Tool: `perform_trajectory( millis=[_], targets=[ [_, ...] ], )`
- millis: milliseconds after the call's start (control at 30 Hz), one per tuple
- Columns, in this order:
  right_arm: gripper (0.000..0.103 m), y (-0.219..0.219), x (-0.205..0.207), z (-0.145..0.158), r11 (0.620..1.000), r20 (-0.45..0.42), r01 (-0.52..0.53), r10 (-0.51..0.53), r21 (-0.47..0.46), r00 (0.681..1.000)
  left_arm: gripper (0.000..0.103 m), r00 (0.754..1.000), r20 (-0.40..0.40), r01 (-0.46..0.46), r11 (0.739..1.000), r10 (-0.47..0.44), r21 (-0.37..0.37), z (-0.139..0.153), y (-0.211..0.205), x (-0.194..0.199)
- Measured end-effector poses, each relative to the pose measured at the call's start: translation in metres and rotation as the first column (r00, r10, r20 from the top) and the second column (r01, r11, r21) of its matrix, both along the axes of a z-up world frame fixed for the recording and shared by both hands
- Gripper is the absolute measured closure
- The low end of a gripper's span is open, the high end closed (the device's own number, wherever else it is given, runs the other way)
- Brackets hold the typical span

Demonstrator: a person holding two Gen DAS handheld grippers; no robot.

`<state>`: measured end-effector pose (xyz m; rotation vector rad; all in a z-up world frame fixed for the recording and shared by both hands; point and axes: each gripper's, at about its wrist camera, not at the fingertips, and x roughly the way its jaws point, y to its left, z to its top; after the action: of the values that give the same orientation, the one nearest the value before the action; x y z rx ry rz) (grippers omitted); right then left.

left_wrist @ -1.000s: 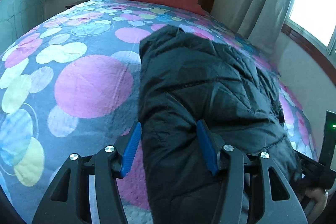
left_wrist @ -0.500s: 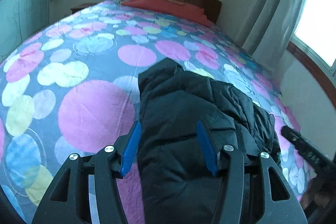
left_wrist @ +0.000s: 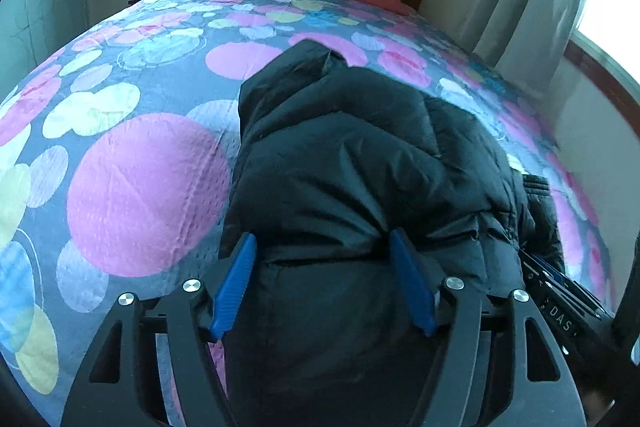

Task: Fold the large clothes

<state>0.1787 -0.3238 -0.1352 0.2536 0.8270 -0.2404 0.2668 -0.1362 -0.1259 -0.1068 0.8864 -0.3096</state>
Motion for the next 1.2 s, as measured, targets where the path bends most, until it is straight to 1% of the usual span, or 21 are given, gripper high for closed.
perform_trajectory(
  millis=[233, 600, 1000, 1200],
  targets=[
    [0.073, -0.002, 0.003, -0.016, 1.0, 0.021, 0.017, -0.018, 0.011, 1.0, 0.034, 1.0, 0.029, -0.007, 0.999, 0.005, 0.046, -0.011, -0.008, 0.002],
    [0.073, 0.003, -0.004, -0.026, 0.999, 0.055, 0.031, -0.031, -0.012, 0.998, 0.034, 0.998, 0.061, -0.01, 0.997, 0.006, 0.071, -0.019, -0.012, 0.0],
    [0.073, 0.006, -0.008, -0.027, 0.999, 0.072, 0.038, -0.035, -0.03, 0.997, 0.034, 0.997, 0.079, -0.012, 0.997, 0.007, 0.071, -0.024, -0.012, -0.002],
    [0.073, 0.008, -0.009, -0.023, 0.999, 0.072, 0.041, -0.038, -0.032, 0.997, 0.034, 0.996, 0.087, -0.018, 0.996, 0.01, 0.088, -0.021, -0.016, -0.004]
  ],
)
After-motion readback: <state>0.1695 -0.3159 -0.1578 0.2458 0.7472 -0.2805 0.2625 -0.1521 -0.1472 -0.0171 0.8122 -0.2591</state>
